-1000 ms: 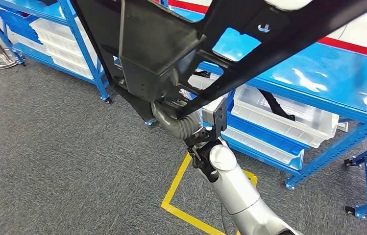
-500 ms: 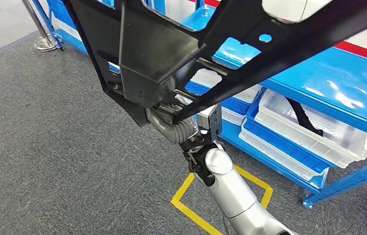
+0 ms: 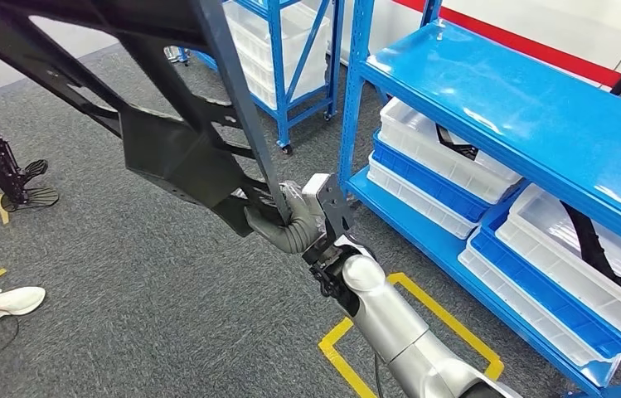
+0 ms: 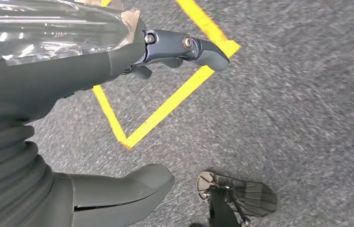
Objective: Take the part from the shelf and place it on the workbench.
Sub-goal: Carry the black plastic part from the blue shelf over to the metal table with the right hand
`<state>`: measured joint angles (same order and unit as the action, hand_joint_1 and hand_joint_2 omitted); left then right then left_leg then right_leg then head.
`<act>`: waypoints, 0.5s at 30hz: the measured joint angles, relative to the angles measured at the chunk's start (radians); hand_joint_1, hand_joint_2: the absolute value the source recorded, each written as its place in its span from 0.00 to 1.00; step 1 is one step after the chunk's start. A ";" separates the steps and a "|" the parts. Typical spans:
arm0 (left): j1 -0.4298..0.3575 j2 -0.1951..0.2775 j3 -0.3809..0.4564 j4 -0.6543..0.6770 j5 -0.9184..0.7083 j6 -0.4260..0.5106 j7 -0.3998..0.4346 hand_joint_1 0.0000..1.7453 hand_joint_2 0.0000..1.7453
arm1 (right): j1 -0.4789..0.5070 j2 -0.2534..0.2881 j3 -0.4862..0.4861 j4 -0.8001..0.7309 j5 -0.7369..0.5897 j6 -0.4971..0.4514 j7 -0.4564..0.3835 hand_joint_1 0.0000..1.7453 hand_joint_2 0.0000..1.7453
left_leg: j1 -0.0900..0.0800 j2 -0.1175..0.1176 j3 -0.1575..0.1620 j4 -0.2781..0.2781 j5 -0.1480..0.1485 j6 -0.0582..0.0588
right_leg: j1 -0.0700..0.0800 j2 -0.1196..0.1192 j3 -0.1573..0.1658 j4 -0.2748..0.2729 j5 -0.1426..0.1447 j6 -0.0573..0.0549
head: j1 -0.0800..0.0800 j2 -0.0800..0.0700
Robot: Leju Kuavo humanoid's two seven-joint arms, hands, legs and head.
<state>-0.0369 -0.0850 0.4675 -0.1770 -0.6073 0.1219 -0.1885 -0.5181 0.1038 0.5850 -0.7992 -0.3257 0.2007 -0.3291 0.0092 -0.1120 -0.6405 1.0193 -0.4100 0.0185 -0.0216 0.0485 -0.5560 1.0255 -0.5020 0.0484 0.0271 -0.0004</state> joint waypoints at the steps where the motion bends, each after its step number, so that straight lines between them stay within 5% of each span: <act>1: 0.001 0.000 0.000 0.000 -0.001 0.001 0.000 0.00 1.00 | -0.004 0.003 0.001 0.017 0.000 0.000 -0.001 1.00 1.00 | 0.000 -0.007 -0.003 0.000 0.003 -0.006 | 0.003 -0.006 0.001 -0.001 0.003 -0.007 | 0.000 0.000; 2: 0.003 0.001 0.000 0.000 -0.001 0.002 0.001 0.00 1.00 | -0.007 0.007 0.002 0.031 0.000 -0.002 -0.001 1.00 1.00 | 0.003 -0.010 -0.007 -0.001 0.005 -0.012 | 0.002 -0.015 0.002 -0.002 0.006 -0.015 | -0.001 0.000; 4: 0.006 0.001 0.001 0.000 -0.002 0.007 0.000 0.00 1.00 | -0.010 0.016 0.004 0.051 0.002 -0.006 -0.002 1.00 1.00 | 0.003 0.027 -0.022 0.023 -0.012 -0.021 | -0.001 -0.032 0.001 -0.005 0.012 -0.029 | -0.002 0.000; 6: 0.004 -0.001 0.001 0.000 -0.003 0.011 0.000 0.00 1.00 | -0.013 0.020 0.006 0.067 0.004 -0.010 -0.003 1.00 1.00 | 0.002 0.085 -0.070 0.126 -0.070 -0.027 | 0.000 -0.052 0.001 -0.006 0.014 -0.041 | -0.004 0.000; 9: 0.003 -0.002 0.001 0.000 -0.005 0.012 -0.001 0.00 1.00 | -0.013 0.021 0.007 0.090 0.008 -0.013 -0.004 1.00 1.00 | 0.005 0.108 -0.146 0.288 -0.129 -0.033 | 0.006 -0.090 0.000 -0.006 0.011 -0.047 | -0.005 0.000; 10: 0.003 -0.002 0.001 0.000 -0.005 0.012 -0.001 0.00 1.00 | -0.013 0.022 0.008 0.097 0.010 -0.013 -0.004 1.00 1.00 | 0.005 0.111 -0.138 0.275 -0.114 -0.033 | 0.007 -0.102 0.000 -0.006 0.011 -0.048 | -0.005 0.000; 13: 0.001 -0.002 0.003 0.000 -0.007 0.012 -0.001 0.00 1.00 | -0.018 0.026 0.009 0.107 0.016 -0.014 -0.004 1.00 1.00 | 0.001 0.161 -0.032 0.083 -0.039 -0.027 | 0.014 -0.133 0.003 -0.005 0.005 -0.043 | -0.005 0.000; 15: -0.002 -0.003 0.005 0.000 -0.010 0.012 -0.001 0.00 1.00 | -0.023 0.027 0.009 0.113 0.023 -0.014 -0.003 1.00 1.00 | -0.007 0.181 0.002 0.016 -0.026 -0.019 | 0.024 -0.151 0.004 -0.005 0.000 -0.035 | -0.002 0.000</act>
<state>-0.0393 -0.0877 0.4728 -0.1770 -0.6168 0.1334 -0.1898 -0.5408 0.1310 0.5941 -0.6865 -0.3029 0.1864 -0.3319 0.0023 0.0685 -0.6389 1.0357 -0.4359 -0.0004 0.0020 -0.1024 -0.5522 1.0205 -0.5022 0.0130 0.0255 -0.0004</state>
